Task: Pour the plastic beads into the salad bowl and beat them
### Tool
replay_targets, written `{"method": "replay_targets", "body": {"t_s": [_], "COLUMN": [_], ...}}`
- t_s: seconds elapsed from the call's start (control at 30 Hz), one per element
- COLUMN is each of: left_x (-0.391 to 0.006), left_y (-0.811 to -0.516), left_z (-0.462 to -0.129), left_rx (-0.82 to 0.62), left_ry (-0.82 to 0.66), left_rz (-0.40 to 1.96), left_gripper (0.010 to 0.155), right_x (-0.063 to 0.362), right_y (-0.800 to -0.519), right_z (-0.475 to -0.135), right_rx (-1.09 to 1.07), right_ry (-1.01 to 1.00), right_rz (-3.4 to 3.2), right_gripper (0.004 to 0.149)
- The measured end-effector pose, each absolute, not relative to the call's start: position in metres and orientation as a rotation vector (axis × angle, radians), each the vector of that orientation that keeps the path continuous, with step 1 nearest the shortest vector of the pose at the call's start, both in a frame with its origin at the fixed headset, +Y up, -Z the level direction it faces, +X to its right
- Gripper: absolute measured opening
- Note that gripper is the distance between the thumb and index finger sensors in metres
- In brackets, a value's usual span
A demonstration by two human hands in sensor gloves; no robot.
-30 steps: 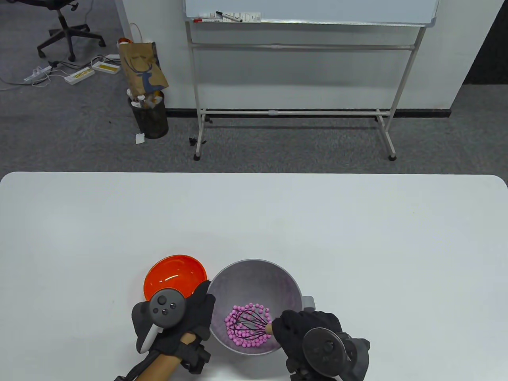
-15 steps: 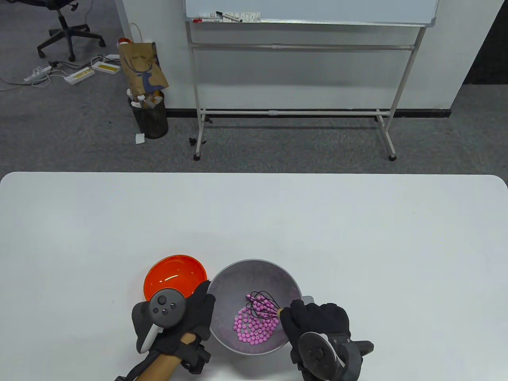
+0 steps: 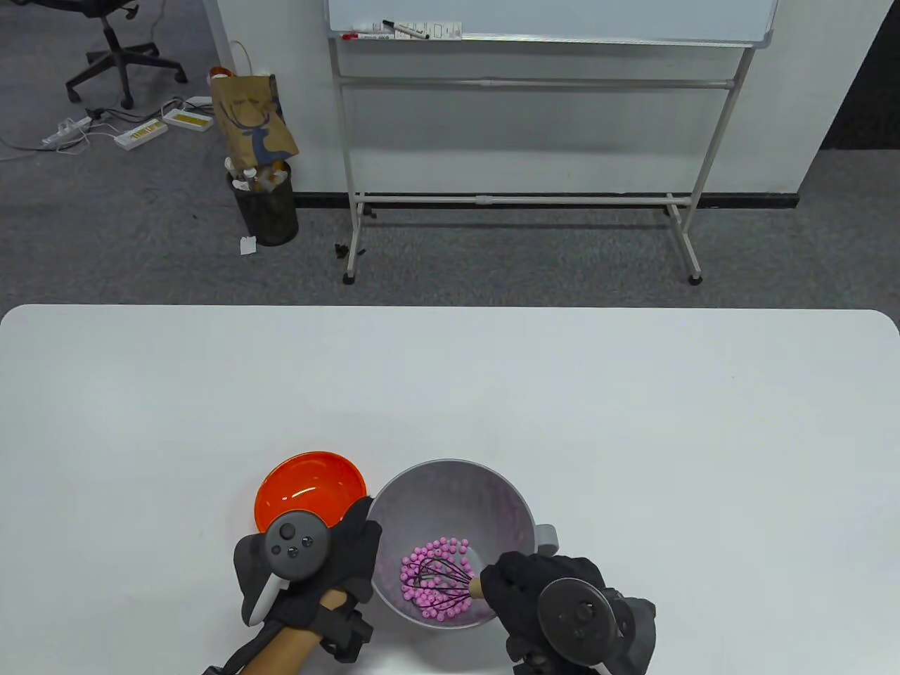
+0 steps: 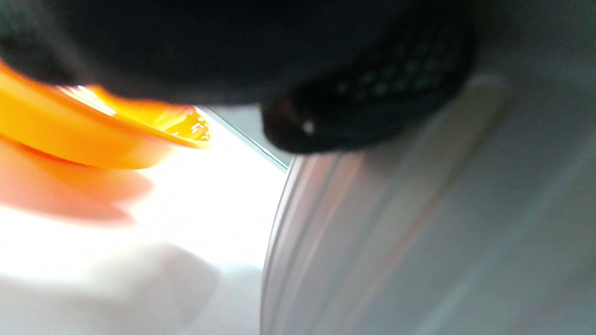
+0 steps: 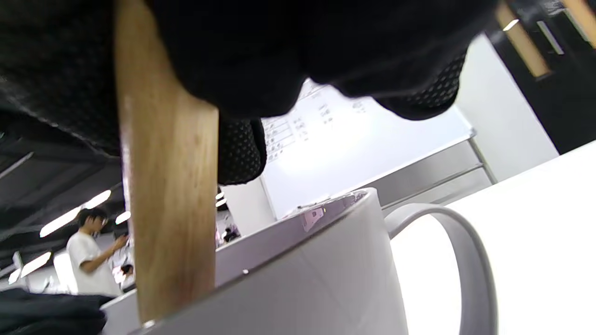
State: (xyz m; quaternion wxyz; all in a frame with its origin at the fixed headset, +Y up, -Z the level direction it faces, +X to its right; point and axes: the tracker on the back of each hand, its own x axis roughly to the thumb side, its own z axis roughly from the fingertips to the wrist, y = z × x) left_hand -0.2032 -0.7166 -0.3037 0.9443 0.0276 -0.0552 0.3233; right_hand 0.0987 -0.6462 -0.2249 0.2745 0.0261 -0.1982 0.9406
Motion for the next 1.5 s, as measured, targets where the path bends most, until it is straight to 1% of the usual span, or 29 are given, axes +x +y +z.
{"method": "replay_targets", "body": {"t_s": [0.07, 0.13, 0.17, 0.23, 0.4, 0.57, 0.7, 0.8, 0.87, 0.97, 1.1, 1.17, 1.27, 1.3, 1.33, 1.4, 1.5], "left_x": [-0.203, -0.203, -0.203, -0.203, -0.203, -0.203, -0.204, -0.204, -0.204, -0.204, -0.204, -0.204, -0.204, -0.204, -0.204, -0.204, -0.204], "left_y": [-0.717, -0.717, -0.717, -0.717, -0.717, -0.716, -0.716, -0.716, -0.716, -0.716, -0.716, -0.716, -0.716, -0.716, -0.716, -0.716, -0.716], "left_z": [-0.304, -0.304, -0.304, -0.304, -0.304, -0.304, -0.304, -0.304, -0.305, -0.305, -0.305, -0.305, -0.305, -0.305, -0.305, -0.305, -0.305], "left_rx": [0.055, 0.053, 0.052, 0.048, 0.043, 0.04, 0.04, 0.04, 0.041, 0.041, 0.041, 0.041, 0.039, 0.039, 0.04, 0.04, 0.041], "left_ry": [-0.113, -0.112, -0.113, -0.114, -0.115, -0.113, -0.112, -0.111, -0.111, -0.111, -0.11, -0.109, -0.11, -0.11, -0.111, -0.111, -0.113], "left_rz": [0.661, 0.661, 0.662, 0.663, 0.665, 0.664, 0.663, 0.664, 0.664, 0.663, 0.664, 0.665, 0.666, 0.665, 0.663, 0.665, 0.667], "left_gripper": [0.054, 0.054, 0.055, 0.055, 0.055, 0.055, 0.055, 0.055, 0.055, 0.055, 0.055, 0.055, 0.055, 0.055, 0.055, 0.055, 0.055], "right_x": [0.1, 0.104, 0.106, 0.11, 0.128, 0.146, 0.164, 0.181, 0.19, 0.204, 0.21, 0.208, 0.208, 0.208, 0.209, 0.211, 0.213], "right_y": [-0.655, -0.656, -0.657, -0.659, -0.655, -0.645, -0.63, -0.623, -0.624, -0.642, -0.671, -0.684, -0.701, -0.703, -0.709, -0.72, -0.733], "right_z": [-0.231, -0.234, -0.236, -0.237, -0.24, -0.239, -0.233, -0.228, -0.228, -0.235, -0.253, -0.261, -0.275, -0.277, -0.281, -0.286, -0.292], "right_rx": [0.028, -0.007, -0.017, -0.04, -0.107, -0.101, -0.127, -0.223, -0.314, -0.46, -0.57, -0.592, -0.647, -0.644, -0.651, -0.657, -0.694], "right_ry": [-0.528, -0.565, -0.539, -0.557, -0.533, -0.539, -0.629, -0.741, -0.804, -0.86, -0.792, -0.744, -0.462, -0.427, -0.301, -0.114, 0.018], "right_rz": [2.53, 2.479, 2.479, 2.456, 2.373, 2.341, 2.256, 2.191, 2.22, 2.312, 2.538, 2.673, 2.855, 2.861, 2.871, 2.883, 2.906], "right_gripper": [0.042, 0.042, 0.042, 0.042, 0.043, 0.045, 0.046, 0.048, 0.049, 0.049, 0.05, 0.049, 0.05, 0.051, 0.052, 0.052, 0.051]}}
